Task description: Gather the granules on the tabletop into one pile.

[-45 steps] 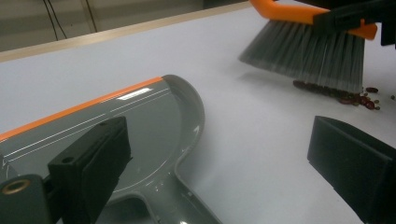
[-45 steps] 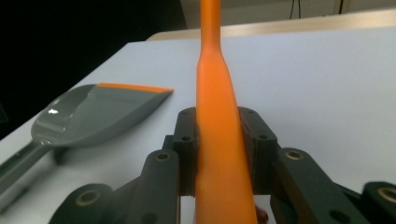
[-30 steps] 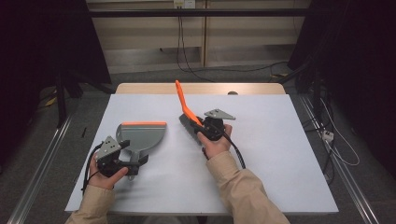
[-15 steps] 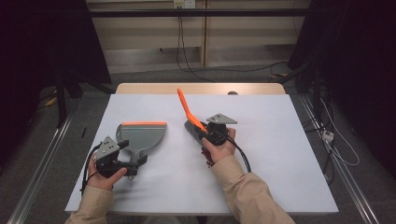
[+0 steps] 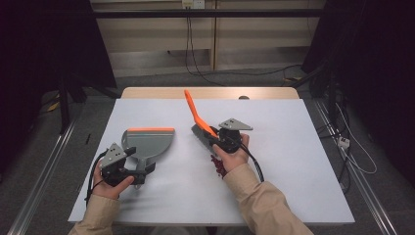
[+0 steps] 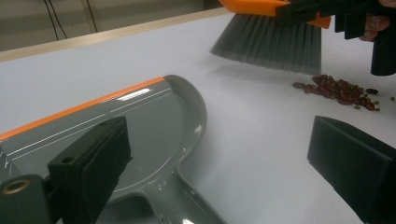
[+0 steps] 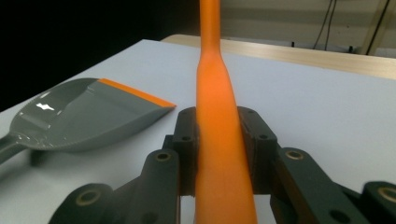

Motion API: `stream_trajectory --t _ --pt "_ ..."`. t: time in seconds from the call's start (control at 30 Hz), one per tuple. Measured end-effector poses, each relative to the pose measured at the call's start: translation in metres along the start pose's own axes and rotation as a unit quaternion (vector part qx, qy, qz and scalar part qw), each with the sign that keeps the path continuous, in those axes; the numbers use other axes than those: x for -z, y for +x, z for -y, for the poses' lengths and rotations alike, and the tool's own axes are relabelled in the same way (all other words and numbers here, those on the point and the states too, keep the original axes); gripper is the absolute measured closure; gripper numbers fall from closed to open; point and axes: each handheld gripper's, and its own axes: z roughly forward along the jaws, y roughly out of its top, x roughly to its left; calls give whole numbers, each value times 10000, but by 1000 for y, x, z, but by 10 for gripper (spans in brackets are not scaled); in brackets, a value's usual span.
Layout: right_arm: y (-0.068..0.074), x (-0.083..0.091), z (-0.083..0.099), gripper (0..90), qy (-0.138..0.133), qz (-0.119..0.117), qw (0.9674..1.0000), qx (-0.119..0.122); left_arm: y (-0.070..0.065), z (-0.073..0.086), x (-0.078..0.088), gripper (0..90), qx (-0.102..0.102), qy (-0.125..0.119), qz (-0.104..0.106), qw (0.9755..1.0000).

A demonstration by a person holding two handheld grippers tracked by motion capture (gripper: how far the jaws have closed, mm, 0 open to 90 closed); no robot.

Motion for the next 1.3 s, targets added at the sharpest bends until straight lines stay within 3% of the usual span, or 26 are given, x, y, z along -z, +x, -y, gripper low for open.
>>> stream_trajectory --t 0.13,0.3,0.5,0.63,0.77,1.03,1.2,1.3 --pt "3 -16 1 710 -42 -58 10000 -56 1 0 0 57 23 -11 -11 10000" --pt "2 -26 7 709 196 26 9998 -5 1 1 1 57 44 -12 11 10000" --pt "-2 -10 8 709 295 42 9994 147 2 1 1 57 17 16 0 10000" --pt "-4 0 7 709 269 39 9996 92 0 1 -1 57 31 26 7 10000" --pt "-10 11 -1 709 60 10 10000 37 1 1 0 57 21 30 2 10000" --pt "-40 41 -8 709 58 67 9998 164 0 1 2 57 24 32 8 10000" --pt "-63 55 6 709 230 190 9992 259 -1 1 0 57 19 43 15 10000" --pt "-65 54 17 709 405 244 9983 355 -2 0 -1 57 -8 58 8 10000"
